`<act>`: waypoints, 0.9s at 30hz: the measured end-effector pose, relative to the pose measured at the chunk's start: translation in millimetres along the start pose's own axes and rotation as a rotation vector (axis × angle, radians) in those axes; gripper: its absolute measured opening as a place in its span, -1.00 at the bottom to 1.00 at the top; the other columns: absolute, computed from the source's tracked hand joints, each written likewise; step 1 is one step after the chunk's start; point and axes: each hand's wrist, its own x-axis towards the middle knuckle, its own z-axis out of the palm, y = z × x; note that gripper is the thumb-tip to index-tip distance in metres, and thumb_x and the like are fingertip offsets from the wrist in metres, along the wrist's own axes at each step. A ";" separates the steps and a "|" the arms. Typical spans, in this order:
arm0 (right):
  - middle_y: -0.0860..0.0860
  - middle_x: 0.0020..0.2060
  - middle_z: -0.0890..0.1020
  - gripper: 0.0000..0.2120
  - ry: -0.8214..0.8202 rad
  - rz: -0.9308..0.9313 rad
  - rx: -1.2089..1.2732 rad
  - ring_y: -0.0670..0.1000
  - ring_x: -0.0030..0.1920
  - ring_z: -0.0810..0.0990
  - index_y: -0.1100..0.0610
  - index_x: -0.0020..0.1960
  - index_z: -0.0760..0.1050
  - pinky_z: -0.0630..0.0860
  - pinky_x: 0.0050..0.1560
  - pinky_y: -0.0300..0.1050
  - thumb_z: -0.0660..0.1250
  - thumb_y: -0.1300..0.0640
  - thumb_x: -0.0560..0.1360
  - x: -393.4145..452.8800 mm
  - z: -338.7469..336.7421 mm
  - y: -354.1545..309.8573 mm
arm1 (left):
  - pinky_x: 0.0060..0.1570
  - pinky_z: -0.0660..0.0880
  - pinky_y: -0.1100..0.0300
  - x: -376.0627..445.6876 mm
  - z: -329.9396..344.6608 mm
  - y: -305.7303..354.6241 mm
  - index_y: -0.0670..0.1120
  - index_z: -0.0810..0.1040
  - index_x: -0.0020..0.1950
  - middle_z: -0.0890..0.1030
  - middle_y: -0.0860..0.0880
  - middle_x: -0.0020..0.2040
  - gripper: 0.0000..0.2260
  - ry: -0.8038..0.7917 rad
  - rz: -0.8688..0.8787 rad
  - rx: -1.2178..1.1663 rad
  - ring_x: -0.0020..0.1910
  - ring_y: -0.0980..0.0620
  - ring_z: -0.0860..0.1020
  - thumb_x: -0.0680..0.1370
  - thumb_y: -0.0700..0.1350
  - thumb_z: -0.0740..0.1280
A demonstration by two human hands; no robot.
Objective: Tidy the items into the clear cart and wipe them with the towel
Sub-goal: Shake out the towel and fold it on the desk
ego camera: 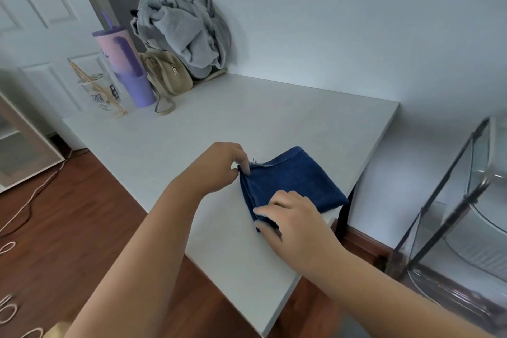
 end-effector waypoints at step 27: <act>-0.10 -0.19 0.58 -0.83 -0.038 -0.070 -0.004 -0.08 -0.20 0.48 0.06 -0.05 0.69 0.47 -0.12 -0.18 0.43 0.16 0.37 -54.2 -18.5 8.1 | -0.19 0.39 0.33 -92.1 30.5 29.9 0.13 0.57 0.21 0.59 0.08 -0.08 -0.75 0.132 -0.402 -0.212 -0.10 0.14 0.55 0.53 -0.04 0.38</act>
